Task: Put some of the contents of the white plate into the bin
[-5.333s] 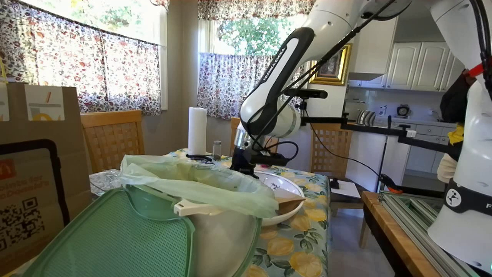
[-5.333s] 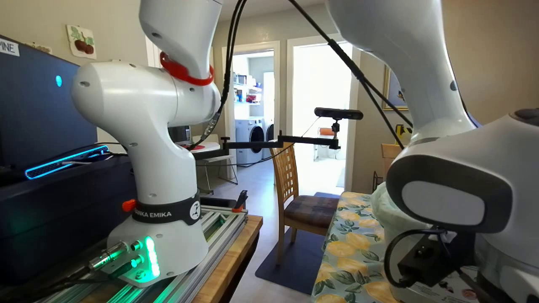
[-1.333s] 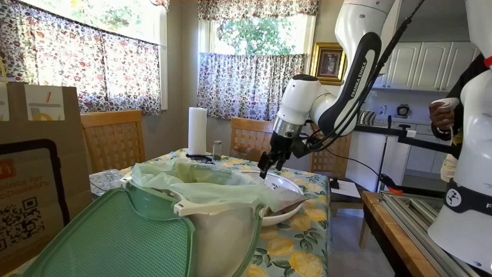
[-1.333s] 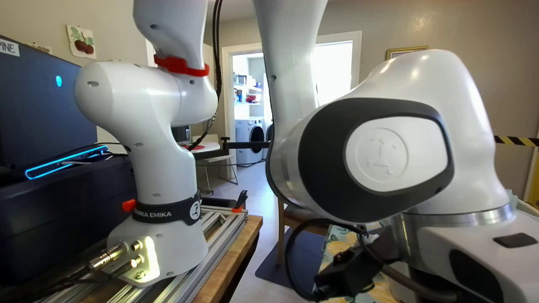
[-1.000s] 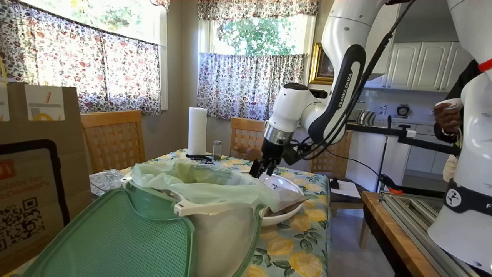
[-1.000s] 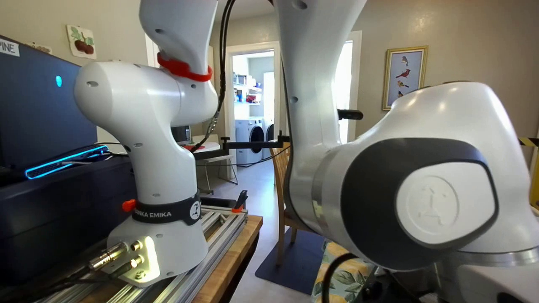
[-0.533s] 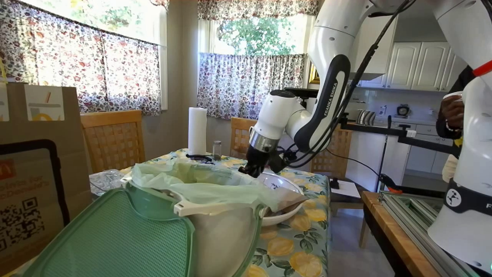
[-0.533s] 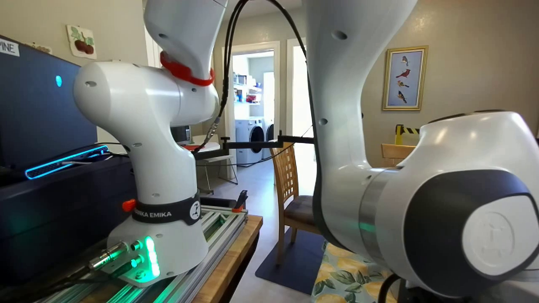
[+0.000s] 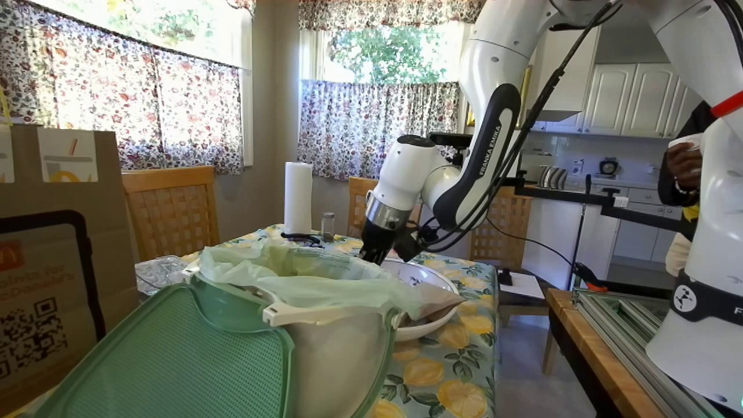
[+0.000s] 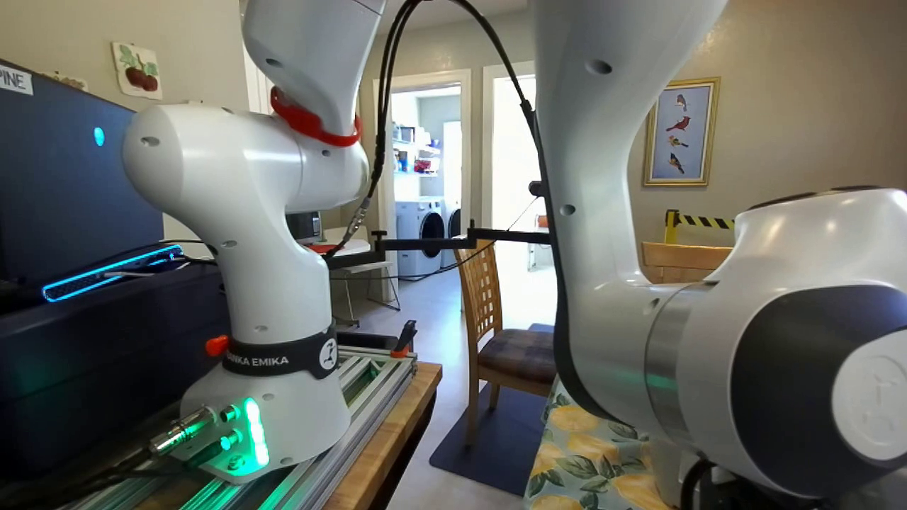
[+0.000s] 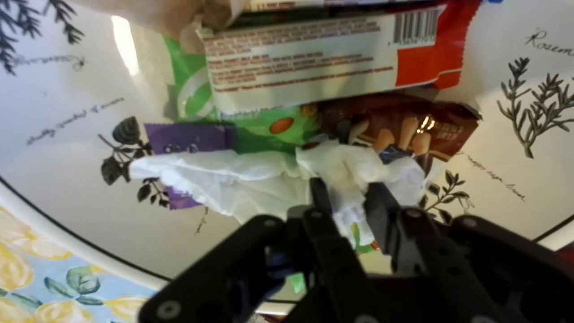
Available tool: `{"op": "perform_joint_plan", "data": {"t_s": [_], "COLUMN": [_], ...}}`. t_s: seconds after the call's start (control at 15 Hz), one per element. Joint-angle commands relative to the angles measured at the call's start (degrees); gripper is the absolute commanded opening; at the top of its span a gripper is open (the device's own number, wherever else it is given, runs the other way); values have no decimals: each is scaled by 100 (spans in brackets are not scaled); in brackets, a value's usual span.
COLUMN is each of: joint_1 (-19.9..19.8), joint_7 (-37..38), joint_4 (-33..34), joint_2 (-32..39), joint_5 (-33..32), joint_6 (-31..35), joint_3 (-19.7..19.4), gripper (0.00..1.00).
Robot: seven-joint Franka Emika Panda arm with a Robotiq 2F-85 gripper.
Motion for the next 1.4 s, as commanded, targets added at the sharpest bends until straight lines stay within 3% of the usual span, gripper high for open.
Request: {"op": "perform_joint_plan", "data": {"t_s": [0.0,0.13,0.33,0.53,0.6,0.67,0.73,0.8,1.0,1.33], "joint_1": [-415,-448,-75,-55,-136,381,397,-31,-200,-822], "joint_7": [-215,-105,153,-160,-457,-1082,-1458,-1762,-2797,-4638], "joint_4": [101,-42,-423,-521,-569,-635,-674,-673,-795,-480], "joint_2": [53,-269,-1352,-2125,-2356,-2525,-2605,-2690,-2768,-2482], "joint_5": [236,346,180,278,519,1193,1612,1959,3477,5855], "joint_6": [-297,-571,-1162,-1735,-1805,-1669,-1518,-1563,-1576,-1822], "joint_3": [469,595,454,741,977,593,705,1302,2105,3648], "gripper": [0,0,1,1,1,1,1,1,1,1]}}
